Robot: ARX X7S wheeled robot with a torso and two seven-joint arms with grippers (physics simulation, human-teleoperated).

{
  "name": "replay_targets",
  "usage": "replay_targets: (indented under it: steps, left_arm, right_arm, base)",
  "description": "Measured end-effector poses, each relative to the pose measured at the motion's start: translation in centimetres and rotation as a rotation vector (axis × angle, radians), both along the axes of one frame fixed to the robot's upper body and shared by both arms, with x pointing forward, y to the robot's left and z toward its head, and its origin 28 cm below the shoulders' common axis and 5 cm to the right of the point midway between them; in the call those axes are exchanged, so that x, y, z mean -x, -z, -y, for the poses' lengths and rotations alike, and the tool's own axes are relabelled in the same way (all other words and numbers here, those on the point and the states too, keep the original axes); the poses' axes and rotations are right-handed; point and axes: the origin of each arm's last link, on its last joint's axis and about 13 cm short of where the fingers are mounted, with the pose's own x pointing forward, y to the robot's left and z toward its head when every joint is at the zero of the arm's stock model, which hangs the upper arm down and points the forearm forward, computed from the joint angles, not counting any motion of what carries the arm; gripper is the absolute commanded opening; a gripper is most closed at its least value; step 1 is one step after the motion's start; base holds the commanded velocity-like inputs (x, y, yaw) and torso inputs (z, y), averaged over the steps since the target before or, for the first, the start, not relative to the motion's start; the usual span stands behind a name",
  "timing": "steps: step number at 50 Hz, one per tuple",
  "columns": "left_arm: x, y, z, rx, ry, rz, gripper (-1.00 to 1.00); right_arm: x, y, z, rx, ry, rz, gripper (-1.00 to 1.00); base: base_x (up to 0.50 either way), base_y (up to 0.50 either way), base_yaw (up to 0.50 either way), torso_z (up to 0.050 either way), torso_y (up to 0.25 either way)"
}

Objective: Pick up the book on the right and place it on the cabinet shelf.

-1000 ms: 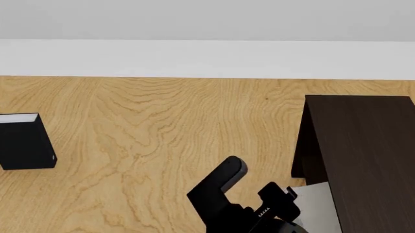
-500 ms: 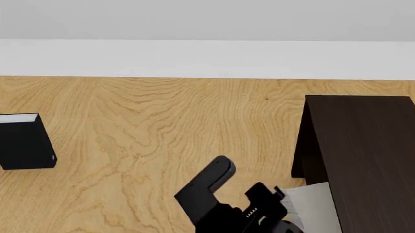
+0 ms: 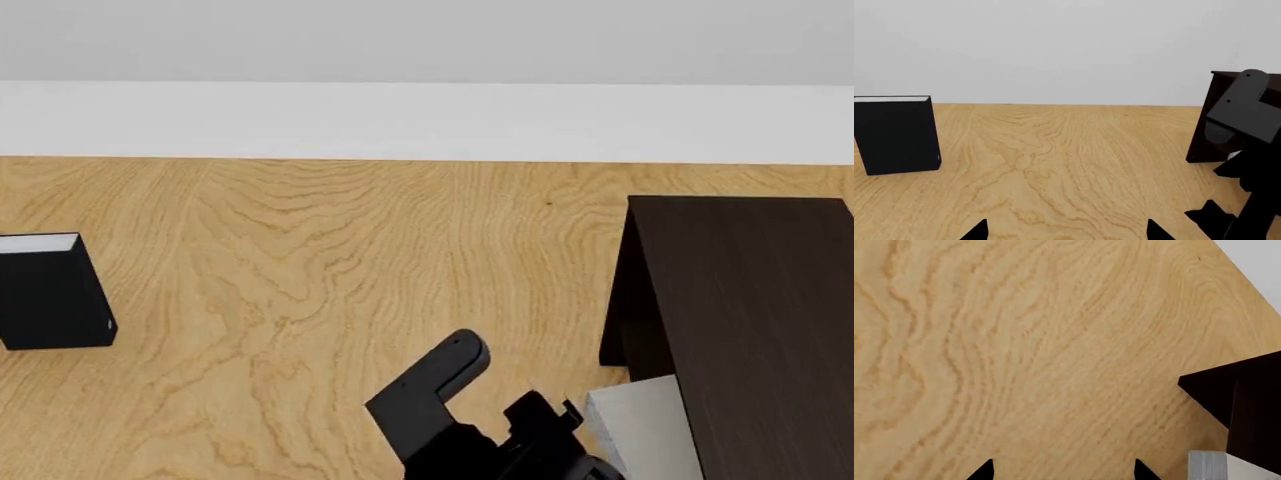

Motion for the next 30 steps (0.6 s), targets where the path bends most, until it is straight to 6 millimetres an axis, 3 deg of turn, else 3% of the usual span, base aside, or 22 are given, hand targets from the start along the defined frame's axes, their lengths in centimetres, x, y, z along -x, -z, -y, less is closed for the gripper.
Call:
replay_targets:
  steps: [30]
  left_arm:
    - [0.0,0.0,0.0,-0.01,-0.002,-0.002,1.0]
  right_arm:
    - [-0.8,1.0,1.6,-0.071,0.121,-0.07,1.0]
  base:
    - [0.0,0.0,0.0,0.0,0.0]
